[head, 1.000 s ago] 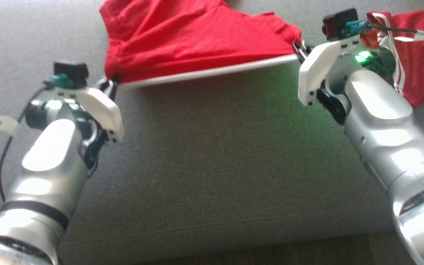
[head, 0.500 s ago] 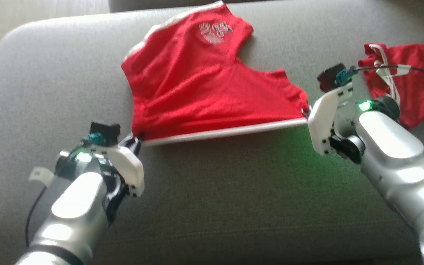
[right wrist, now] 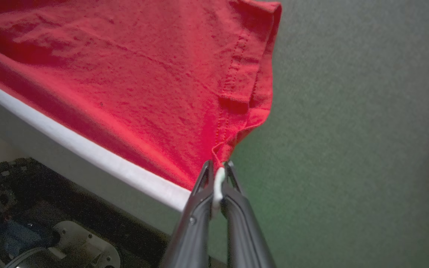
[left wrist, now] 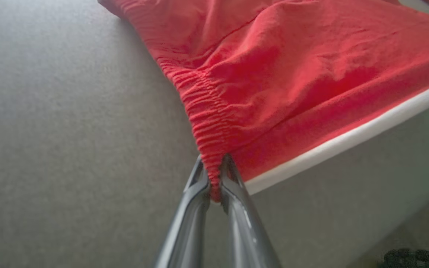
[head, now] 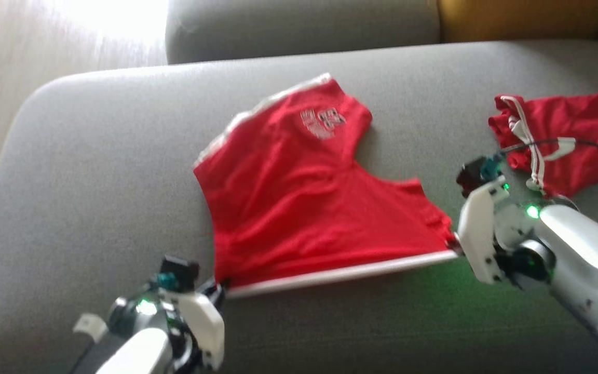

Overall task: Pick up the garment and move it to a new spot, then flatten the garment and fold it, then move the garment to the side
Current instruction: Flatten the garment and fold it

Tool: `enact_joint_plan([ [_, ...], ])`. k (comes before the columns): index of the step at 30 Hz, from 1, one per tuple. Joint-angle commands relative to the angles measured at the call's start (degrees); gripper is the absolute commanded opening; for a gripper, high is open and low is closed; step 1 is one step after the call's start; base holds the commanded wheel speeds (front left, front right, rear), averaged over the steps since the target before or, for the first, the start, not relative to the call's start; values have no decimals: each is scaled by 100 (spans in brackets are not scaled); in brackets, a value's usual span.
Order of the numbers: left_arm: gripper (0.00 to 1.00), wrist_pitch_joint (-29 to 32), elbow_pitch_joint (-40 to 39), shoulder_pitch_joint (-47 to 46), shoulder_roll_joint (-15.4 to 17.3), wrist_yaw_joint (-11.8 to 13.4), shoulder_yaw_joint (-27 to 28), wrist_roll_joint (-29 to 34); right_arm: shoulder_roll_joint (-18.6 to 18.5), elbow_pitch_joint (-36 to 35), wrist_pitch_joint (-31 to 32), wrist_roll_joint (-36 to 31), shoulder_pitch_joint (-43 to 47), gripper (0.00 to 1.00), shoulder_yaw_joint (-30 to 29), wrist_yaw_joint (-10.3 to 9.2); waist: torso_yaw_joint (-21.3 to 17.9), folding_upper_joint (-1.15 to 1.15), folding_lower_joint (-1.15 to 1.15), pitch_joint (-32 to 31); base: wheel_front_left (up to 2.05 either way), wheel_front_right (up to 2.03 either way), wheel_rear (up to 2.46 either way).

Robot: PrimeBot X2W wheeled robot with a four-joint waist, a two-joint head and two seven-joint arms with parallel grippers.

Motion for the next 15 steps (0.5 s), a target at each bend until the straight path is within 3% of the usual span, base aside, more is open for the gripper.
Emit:
enact_joint_plan([
  [1,0,-1,-169,-113,245,62,132,-8,-241,-200,108,57,33,0,-43,-3,31,0,0,-107,0,0,0],
  [15,0,646,-2078,1245,758,406,-107,-215,-1288,-1976,1393,364,1249,0,-633,-3,76,0,0,-432,0,0,0],
])
